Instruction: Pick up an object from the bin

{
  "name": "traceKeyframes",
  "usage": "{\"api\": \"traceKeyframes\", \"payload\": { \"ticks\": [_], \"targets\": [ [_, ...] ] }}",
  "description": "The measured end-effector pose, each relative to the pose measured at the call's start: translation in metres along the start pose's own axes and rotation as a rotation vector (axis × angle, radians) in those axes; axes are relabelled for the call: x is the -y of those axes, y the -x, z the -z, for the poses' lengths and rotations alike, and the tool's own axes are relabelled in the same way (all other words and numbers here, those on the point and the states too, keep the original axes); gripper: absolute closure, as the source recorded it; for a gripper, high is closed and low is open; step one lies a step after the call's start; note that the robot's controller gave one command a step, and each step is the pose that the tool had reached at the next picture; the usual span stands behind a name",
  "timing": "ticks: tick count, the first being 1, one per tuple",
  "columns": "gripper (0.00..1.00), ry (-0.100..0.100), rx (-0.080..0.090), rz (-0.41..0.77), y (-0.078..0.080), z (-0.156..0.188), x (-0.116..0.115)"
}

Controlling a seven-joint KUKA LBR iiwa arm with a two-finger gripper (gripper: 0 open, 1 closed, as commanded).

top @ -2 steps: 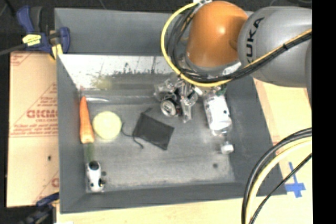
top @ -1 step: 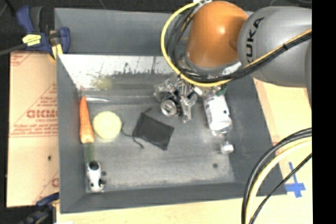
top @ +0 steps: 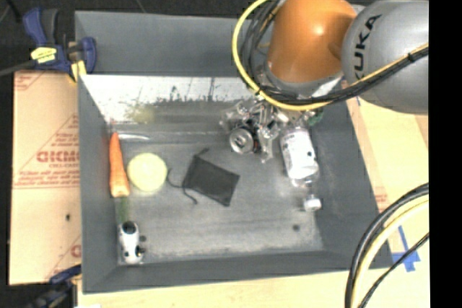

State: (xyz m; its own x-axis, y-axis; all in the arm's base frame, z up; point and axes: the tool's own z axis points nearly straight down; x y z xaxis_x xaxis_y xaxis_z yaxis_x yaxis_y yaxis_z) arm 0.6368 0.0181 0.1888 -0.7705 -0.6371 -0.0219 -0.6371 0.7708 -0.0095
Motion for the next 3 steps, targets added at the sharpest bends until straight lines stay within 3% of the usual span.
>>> {"api": "traceKeyframes", "payload": {
  "ticks": [1, 3],
  "targets": [
    [1.0, 0.0, -0.001, -0.002, -0.002, 0.011, 0.001],
    [1.0, -0.001, 0.001, 0.067, 0.003, 0.12, -0.009]
  ]
}}
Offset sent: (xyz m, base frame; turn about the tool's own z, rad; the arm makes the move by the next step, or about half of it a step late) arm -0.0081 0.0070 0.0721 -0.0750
